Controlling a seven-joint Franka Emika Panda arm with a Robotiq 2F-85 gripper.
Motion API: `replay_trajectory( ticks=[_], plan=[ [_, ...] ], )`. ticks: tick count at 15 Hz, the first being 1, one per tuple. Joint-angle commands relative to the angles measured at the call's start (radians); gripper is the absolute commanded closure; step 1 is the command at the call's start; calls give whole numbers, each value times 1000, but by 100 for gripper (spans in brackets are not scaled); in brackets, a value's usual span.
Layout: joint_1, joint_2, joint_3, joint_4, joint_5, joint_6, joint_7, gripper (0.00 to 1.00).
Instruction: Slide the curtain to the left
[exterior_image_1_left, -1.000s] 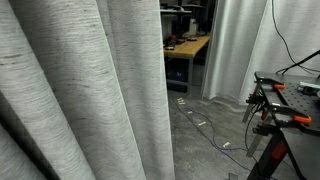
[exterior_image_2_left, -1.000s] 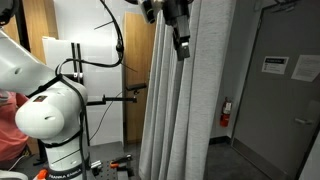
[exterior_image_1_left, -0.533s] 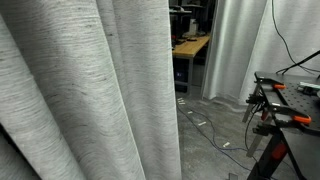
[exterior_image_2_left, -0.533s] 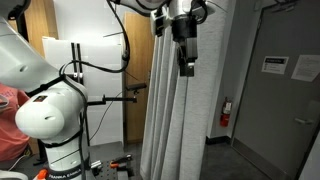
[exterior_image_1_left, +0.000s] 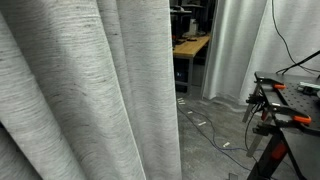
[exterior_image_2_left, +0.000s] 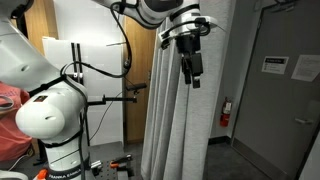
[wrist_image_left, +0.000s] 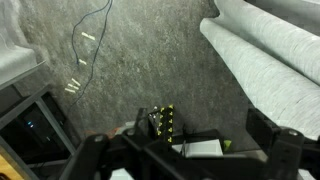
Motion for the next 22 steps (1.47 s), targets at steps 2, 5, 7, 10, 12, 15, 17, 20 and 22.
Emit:
replay_trajectory(
  ticks=[2,5,7,10,12,15,17,20,22],
  plan=[
    [18,14,-1,-26,49,74,5,0],
    [22,33,5,-30,66,93,10,0],
    [18,41,10,-31,68,102,17,0],
    [10,42,13,-25,44,75,4,0],
    [10,44,13,-25,44,76,4,0],
    [10,45,13,-25,44,76,4,0],
    [10,45,13,-25,44,76,4,0],
    [10,45,13,-25,44,76,4,0],
    [10,45,13,-25,44,76,4,0]
  ],
)
